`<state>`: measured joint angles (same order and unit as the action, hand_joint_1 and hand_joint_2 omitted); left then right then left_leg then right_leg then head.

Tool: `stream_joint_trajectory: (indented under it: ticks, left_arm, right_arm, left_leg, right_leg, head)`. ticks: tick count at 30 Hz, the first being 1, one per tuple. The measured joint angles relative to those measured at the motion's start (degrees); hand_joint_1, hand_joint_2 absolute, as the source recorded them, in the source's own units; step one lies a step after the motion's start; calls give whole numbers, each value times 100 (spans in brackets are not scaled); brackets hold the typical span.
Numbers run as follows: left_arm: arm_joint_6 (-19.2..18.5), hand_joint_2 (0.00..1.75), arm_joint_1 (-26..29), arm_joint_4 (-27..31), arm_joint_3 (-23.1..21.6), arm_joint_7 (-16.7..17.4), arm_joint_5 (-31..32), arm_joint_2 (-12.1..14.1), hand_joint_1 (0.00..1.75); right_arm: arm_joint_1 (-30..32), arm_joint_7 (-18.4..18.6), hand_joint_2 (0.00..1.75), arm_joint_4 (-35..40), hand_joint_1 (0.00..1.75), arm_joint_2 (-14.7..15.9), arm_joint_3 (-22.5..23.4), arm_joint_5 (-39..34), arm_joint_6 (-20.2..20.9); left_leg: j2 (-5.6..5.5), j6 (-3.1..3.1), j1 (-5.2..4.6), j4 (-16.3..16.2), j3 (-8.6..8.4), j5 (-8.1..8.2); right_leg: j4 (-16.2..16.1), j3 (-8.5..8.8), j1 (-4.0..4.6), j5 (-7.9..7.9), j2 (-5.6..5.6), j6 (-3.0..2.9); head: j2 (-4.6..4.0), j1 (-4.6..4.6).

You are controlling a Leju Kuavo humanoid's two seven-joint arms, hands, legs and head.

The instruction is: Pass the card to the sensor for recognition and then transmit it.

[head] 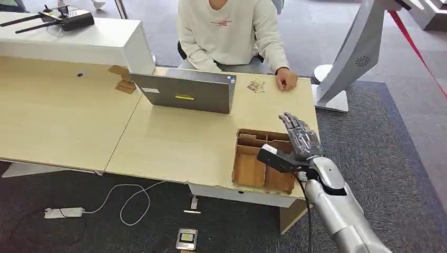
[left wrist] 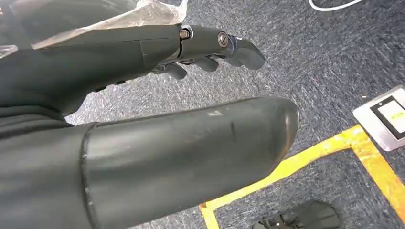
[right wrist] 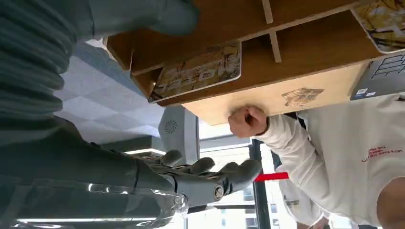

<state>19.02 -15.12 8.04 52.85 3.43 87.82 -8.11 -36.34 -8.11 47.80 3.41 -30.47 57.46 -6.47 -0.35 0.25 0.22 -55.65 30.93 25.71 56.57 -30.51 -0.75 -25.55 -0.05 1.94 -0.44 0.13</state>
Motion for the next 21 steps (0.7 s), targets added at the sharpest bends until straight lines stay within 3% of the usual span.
stream_joint_trajectory:
  ticks: [2,21]
  left_arm:
    - [0,0,0,9,0,0,4,0,0]
    - [7,0,-5,26,-136,7,26,0,0]
  right_arm:
    - [0,13,175,-2,175,2,0,-4,2]
    - [-14,13,175,5,175,11,2,-114,101]
  left_leg:
    - [0,0,0,0,0,0]
    - [0,0,0,0,0,0]
  right_leg:
    - [0,0,0,0,0,0]
    - [0,-1,0,0,0,0]
  head:
    - [0,2]
    - [0,2]
